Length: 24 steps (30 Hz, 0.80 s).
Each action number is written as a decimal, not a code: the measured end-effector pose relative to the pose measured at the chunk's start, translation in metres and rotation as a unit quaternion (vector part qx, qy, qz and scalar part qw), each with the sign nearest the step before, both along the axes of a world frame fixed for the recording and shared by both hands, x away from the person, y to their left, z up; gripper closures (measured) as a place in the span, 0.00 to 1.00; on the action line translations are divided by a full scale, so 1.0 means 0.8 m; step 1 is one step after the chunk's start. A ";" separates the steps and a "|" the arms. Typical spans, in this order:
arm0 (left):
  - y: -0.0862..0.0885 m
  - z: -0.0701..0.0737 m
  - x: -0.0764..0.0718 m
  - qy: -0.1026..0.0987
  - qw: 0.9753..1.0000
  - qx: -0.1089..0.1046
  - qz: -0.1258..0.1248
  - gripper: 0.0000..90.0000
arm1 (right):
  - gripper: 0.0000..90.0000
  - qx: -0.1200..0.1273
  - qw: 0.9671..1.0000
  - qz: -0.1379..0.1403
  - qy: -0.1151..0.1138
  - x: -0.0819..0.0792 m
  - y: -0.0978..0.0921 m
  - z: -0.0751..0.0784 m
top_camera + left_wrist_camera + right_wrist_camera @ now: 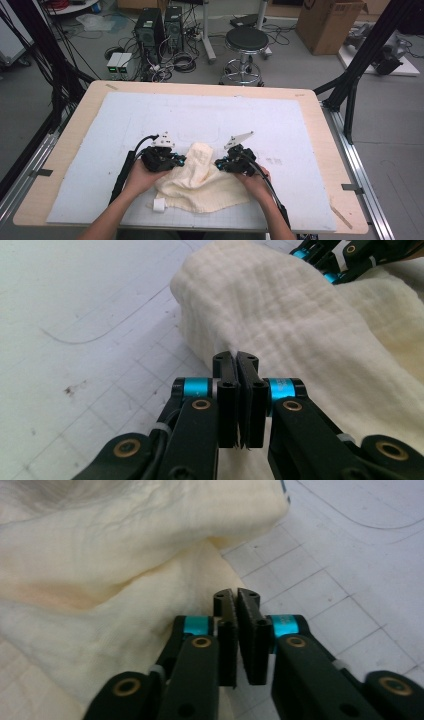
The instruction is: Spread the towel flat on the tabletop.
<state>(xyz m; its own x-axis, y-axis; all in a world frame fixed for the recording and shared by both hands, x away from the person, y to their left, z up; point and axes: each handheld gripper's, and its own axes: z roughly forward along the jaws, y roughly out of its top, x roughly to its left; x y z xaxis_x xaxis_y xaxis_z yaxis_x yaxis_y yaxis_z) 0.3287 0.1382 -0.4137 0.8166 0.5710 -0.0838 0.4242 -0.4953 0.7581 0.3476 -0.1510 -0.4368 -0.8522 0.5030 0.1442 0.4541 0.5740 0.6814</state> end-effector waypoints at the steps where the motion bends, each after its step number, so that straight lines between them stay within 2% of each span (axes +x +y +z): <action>1: 0.004 0.000 -0.001 -0.001 1.000 0.000 0.004 0.97 | 0.98 -0.007 1.000 -0.006 -0.006 -0.002 0.000 0.002; 2: 0.007 0.000 -0.002 -0.002 1.000 -0.004 0.011 0.97 | 0.98 -0.014 1.000 -0.012 -0.014 -0.003 -0.003 0.005; 4: 0.016 0.002 -0.004 -0.003 1.000 -0.007 0.020 0.97 | 0.98 -0.002 1.000 -0.022 -0.018 -0.006 -0.012 0.014; 7: 0.026 0.009 -0.005 -0.010 0.999 -0.018 0.034 0.97 | 0.98 0.002 0.998 -0.044 -0.042 -0.012 -0.028 0.029; 10: 0.033 0.016 -0.007 -0.019 0.998 -0.034 0.050 0.97 | 0.98 0.001 0.995 -0.071 -0.074 -0.020 -0.042 0.048; 12: 0.036 0.018 -0.009 -0.018 0.997 -0.042 0.054 0.97 | 0.98 -0.004 0.991 -0.084 -0.099 -0.027 -0.049 0.059; 14: 0.036 0.018 -0.012 -0.014 0.998 -0.038 0.053 0.97 | 0.98 -0.014 0.989 -0.091 -0.118 -0.033 -0.055 0.065; 17: 0.035 0.011 -0.016 -0.003 0.999 -0.021 0.049 0.97 | 0.98 -0.034 0.988 -0.094 -0.116 -0.043 -0.063 0.060; 19: 0.034 0.007 -0.016 0.011 0.999 0.005 0.044 0.97 | 0.98 -0.051 0.991 -0.083 -0.093 -0.047 -0.065 0.048; 20: 0.033 0.005 -0.015 0.018 0.999 0.010 0.040 0.96 | 0.97 -0.064 0.991 -0.078 -0.088 -0.050 -0.065 0.042; 21: 0.032 0.003 -0.015 0.026 0.999 0.009 0.035 0.96 | 0.94 -0.065 0.992 -0.069 -0.082 -0.052 -0.066 0.037; 22: 0.032 0.004 -0.015 0.023 0.999 0.011 0.033 0.95 | 0.87 -0.052 0.995 -0.055 -0.068 -0.052 -0.068 0.034; 23: 0.032 0.004 -0.015 0.019 0.999 0.008 0.036 0.90 | 0.83 -0.040 0.997 -0.051 -0.052 -0.053 -0.069 0.034; 24: 0.033 0.006 -0.014 0.017 0.999 0.003 0.040 0.83 | 0.81 -0.030 0.997 -0.050 -0.050 -0.053 -0.070 0.036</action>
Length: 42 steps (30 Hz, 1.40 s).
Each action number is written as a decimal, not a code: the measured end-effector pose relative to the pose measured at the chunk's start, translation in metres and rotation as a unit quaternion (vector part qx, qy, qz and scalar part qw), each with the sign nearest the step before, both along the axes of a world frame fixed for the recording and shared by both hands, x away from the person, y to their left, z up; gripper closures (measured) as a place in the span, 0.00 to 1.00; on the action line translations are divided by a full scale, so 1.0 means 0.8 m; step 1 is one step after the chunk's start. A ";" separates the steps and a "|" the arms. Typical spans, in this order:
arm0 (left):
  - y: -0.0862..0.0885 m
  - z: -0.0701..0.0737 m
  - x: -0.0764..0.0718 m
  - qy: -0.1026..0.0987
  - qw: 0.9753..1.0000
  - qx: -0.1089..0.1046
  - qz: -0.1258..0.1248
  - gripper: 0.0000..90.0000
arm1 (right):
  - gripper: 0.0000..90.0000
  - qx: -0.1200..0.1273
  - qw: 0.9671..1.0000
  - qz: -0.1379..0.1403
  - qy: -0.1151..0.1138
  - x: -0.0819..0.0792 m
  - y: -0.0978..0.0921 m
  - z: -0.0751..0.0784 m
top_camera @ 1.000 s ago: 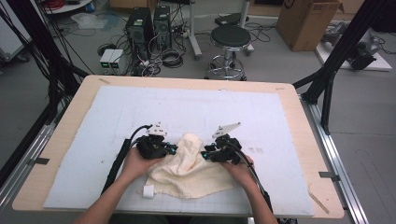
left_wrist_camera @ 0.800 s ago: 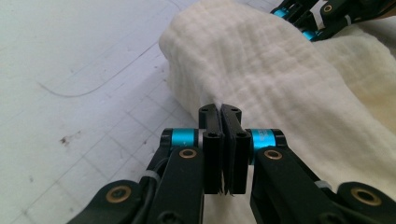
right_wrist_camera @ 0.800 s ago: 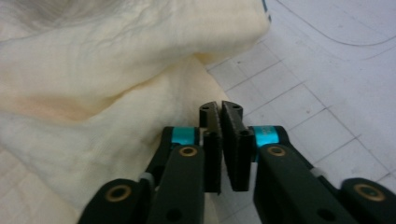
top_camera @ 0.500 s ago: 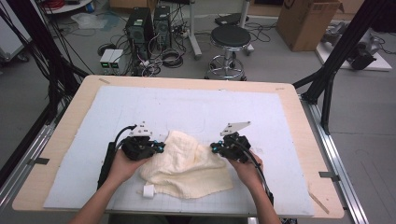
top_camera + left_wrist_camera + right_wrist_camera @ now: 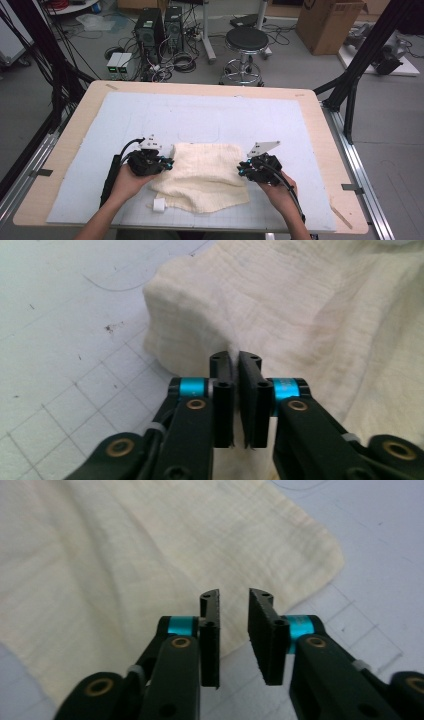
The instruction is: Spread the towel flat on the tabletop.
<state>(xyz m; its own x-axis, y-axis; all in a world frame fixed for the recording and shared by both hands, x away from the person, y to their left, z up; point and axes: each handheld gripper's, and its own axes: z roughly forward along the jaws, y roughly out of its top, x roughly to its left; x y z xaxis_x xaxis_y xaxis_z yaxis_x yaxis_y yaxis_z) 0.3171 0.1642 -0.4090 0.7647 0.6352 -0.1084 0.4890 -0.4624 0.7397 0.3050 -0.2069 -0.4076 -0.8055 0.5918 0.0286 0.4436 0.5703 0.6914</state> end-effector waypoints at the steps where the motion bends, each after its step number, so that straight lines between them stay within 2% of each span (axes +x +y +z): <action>1: 0.001 0.001 0.000 -0.001 1.000 -0.007 0.005 0.78 | 0.79 0.012 1.000 0.002 -0.005 0.000 -0.001 0.004; 4: 0.007 0.003 0.003 -0.011 1.000 -0.014 0.022 0.75 | 0.74 0.044 0.999 -0.009 -0.021 0.009 -0.004 0.021; 6: 0.011 0.003 0.005 -0.014 0.999 -0.017 0.029 0.75 | 0.71 0.055 0.998 -0.021 -0.030 0.022 -0.001 0.027; 7: 0.011 0.003 0.006 -0.016 0.999 -0.018 0.032 0.75 | 0.69 0.053 0.998 -0.026 -0.033 0.031 0.002 0.026; 9: 0.012 0.003 0.006 -0.020 0.999 -0.019 0.036 0.75 | 0.68 0.040 0.998 -0.039 -0.035 0.049 0.008 0.016; 12: 0.013 0.002 0.007 -0.021 0.999 -0.023 0.039 0.74 | 0.64 0.016 0.997 -0.067 -0.022 0.071 0.017 -0.006; 14: 0.014 0.001 0.009 -0.023 0.999 -0.024 0.039 0.73 | 0.64 0.018 0.997 -0.078 -0.005 0.082 0.017 -0.019; 17: 0.015 0.000 0.011 -0.029 0.998 -0.031 0.046 0.74 | 0.67 0.016 0.996 -0.092 0.006 0.091 0.016 -0.031; 19: 0.016 0.000 0.013 -0.030 0.998 -0.036 0.050 0.74 | 0.75 0.004 0.995 -0.095 0.016 0.094 0.016 -0.036; 21: 0.017 -0.001 0.014 -0.031 0.997 -0.041 0.055 0.75 | 0.92 0.012 0.996 -0.082 0.020 0.095 0.014 -0.037; 22: 0.017 -0.001 0.015 -0.031 0.997 -0.042 0.057 0.75 | 0.94 0.013 0.997 -0.076 0.023 0.094 0.015 -0.036; 25: 0.019 -0.001 0.017 -0.029 0.997 -0.045 0.061 0.76 | 0.96 -0.005 0.997 -0.071 0.010 0.090 0.014 -0.029; 28: 0.021 -0.001 0.018 -0.032 0.996 -0.045 0.065 0.77 | 0.96 0.005 0.997 -0.080 -0.011 0.079 -0.003 -0.012; 30: 0.020 -0.003 0.021 -0.029 0.996 -0.052 0.073 0.77 | 0.96 0.017 0.995 -0.096 -0.020 0.072 -0.018 -0.002; 32: 0.018 -0.006 0.024 -0.028 0.994 -0.061 0.085 0.78 | 0.96 0.011 0.993 -0.111 -0.027 0.071 -0.033 0.002; 34: 0.016 -0.008 0.029 -0.025 0.993 -0.066 0.092 0.79 | 0.95 0.009 0.991 -0.129 -0.016 0.072 -0.045 -0.002; 36: 0.012 -0.011 0.037 -0.021 0.992 -0.072 0.102 0.80 | 0.95 0.007 0.991 -0.136 -0.004 0.074 -0.052 -0.008; 40: 0.001 -0.019 0.054 -0.010 0.990 -0.074 0.118 0.82 | 0.95 -0.002 0.992 -0.127 -0.002 0.074 -0.049 -0.018; 42: -0.004 -0.023 0.061 -0.003 0.991 -0.062 0.120 0.82 | 0.95 -0.001 0.992 -0.125 -0.002 0.076 -0.046 -0.019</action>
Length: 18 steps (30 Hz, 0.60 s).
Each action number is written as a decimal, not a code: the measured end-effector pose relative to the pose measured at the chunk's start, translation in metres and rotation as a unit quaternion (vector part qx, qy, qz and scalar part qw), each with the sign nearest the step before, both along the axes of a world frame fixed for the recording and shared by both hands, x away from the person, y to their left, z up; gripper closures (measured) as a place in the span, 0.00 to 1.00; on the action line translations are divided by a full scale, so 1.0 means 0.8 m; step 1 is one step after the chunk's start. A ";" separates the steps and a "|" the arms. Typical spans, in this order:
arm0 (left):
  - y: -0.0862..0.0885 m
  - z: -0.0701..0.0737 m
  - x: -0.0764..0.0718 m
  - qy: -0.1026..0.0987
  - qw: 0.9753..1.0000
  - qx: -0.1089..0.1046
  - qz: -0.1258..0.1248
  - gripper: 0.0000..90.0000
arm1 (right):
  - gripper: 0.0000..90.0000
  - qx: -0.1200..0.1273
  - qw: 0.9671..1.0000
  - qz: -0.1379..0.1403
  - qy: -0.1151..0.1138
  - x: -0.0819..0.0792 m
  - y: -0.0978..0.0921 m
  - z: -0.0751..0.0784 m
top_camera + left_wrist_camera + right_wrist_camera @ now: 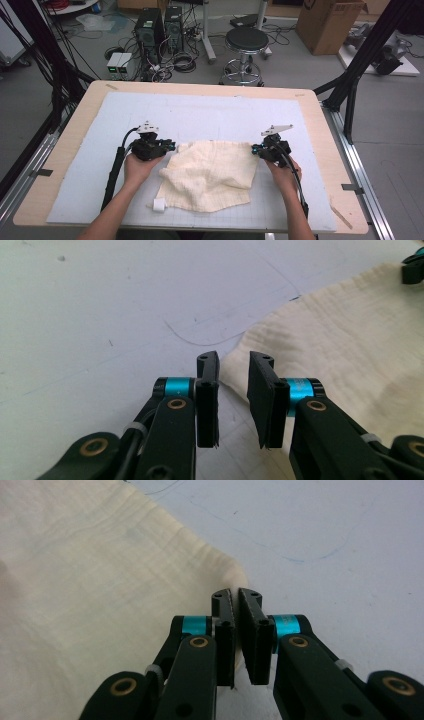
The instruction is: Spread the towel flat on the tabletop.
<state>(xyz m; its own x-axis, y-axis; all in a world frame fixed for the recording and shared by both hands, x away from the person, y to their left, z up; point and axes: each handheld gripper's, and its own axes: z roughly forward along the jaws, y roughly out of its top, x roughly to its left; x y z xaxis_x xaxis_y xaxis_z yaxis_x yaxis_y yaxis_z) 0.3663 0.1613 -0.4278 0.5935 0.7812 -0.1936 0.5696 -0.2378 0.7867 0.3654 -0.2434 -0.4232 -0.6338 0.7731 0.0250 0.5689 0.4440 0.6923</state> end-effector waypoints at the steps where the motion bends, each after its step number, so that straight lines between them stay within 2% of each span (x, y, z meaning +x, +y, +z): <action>1: -0.002 -0.001 0.003 0.005 1.000 0.001 0.000 0.82 | 0.95 0.002 1.000 0.003 0.000 0.001 0.001 0.000; 5: -0.012 -0.006 0.010 0.015 1.000 0.005 -0.012 0.81 | 0.94 0.004 1.000 0.014 -0.003 0.002 0.005 -0.002; 6: -0.014 -0.008 0.010 0.017 1.000 0.014 -0.019 0.80 | 0.94 0.006 1.000 0.015 -0.004 0.003 0.006 -0.002; 8: -0.018 -0.012 0.011 0.023 0.999 0.029 -0.018 0.78 | 0.94 0.010 1.000 0.018 -0.003 0.004 0.006 -0.003; 10: -0.020 -0.017 0.012 0.024 0.999 0.034 -0.017 0.78 | 0.94 0.012 1.000 0.018 -0.002 0.005 0.006 -0.004; 12: -0.022 -0.017 0.011 0.016 0.999 0.041 -0.013 0.80 | 0.95 0.015 1.000 0.020 -0.002 0.006 0.007 -0.005; 13: -0.022 -0.017 0.011 0.013 0.999 0.048 -0.016 0.86 | 0.95 0.017 1.000 0.020 -0.001 0.006 0.007 -0.005; 16: -0.023 -0.017 0.013 0.013 0.999 0.040 -0.014 0.96 | 0.95 0.019 1.000 0.022 -0.004 0.008 0.008 -0.006; 18: -0.020 -0.015 0.013 0.002 0.999 0.050 -0.004 0.97 | 0.95 0.024 0.999 0.024 -0.005 0.009 0.009 -0.005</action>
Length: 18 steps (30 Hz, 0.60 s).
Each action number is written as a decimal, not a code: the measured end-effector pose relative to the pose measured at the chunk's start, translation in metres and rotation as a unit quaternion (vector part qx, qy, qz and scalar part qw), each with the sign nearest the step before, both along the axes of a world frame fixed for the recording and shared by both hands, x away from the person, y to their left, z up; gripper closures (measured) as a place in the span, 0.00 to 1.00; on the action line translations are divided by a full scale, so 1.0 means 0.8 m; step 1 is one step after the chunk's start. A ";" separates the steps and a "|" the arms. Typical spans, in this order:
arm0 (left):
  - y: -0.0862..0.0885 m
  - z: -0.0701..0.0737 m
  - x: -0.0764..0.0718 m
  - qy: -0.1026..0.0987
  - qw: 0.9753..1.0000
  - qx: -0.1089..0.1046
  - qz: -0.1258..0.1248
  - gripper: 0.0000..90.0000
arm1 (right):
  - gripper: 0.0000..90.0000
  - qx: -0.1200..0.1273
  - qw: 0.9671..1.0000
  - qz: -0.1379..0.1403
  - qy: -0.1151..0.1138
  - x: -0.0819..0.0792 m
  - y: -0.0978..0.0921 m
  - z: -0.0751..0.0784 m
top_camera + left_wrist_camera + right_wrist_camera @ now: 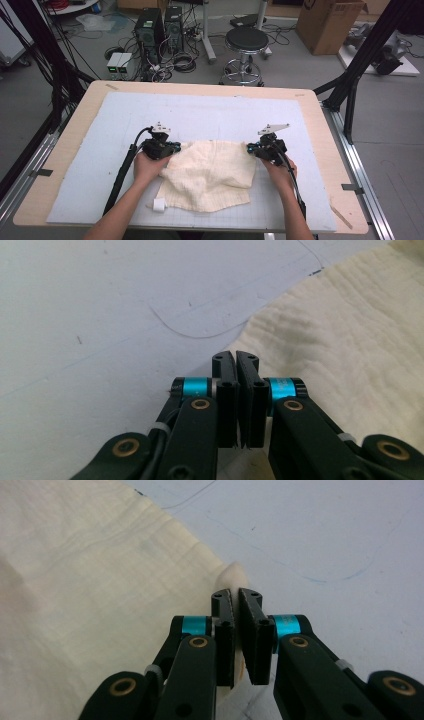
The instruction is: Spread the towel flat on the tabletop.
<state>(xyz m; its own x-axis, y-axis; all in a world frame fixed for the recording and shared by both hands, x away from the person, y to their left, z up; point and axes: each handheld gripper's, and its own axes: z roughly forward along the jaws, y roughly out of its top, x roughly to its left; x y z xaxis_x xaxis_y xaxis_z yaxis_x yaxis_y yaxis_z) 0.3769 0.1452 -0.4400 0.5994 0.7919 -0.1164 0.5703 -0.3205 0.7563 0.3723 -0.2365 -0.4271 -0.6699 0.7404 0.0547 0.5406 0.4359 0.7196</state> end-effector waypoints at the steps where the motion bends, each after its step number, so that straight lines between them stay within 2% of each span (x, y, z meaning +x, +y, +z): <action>1: 0.004 0.002 0.001 -0.004 1.000 0.000 0.006 0.97 | 0.95 0.001 1.000 -0.002 0.000 -0.001 0.001 0.001; 5: 0.024 0.016 0.011 -0.021 0.999 -0.011 0.044 0.98 | 0.95 0.006 1.000 -0.005 -0.011 0.003 0.005 0.007; 7: 0.032 0.025 0.017 -0.036 0.998 -0.014 0.058 0.98 | 0.95 0.005 1.000 -0.006 -0.014 0.006 0.010 0.011; 10: 0.040 0.037 0.030 -0.044 0.997 -0.008 0.070 0.98 | 0.95 0.008 1.000 -0.010 -0.017 0.017 0.018 0.017; 12: 0.043 0.043 0.040 -0.047 0.996 0.005 0.072 0.98 | 0.95 0.012 1.000 -0.013 -0.021 0.027 0.026 0.021; 14: 0.047 0.048 0.051 -0.053 0.995 0.003 0.082 0.98 | 0.95 0.012 1.000 -0.018 -0.023 0.037 0.034 0.024; 16: 0.051 0.050 0.064 -0.043 0.995 0.004 0.088 0.98 | 0.95 0.009 0.999 -0.022 -0.024 0.048 0.040 0.027; 18: 0.054 0.050 0.076 -0.044 0.994 0.009 0.095 0.98 | 0.95 0.008 0.999 -0.027 -0.024 0.060 0.045 0.028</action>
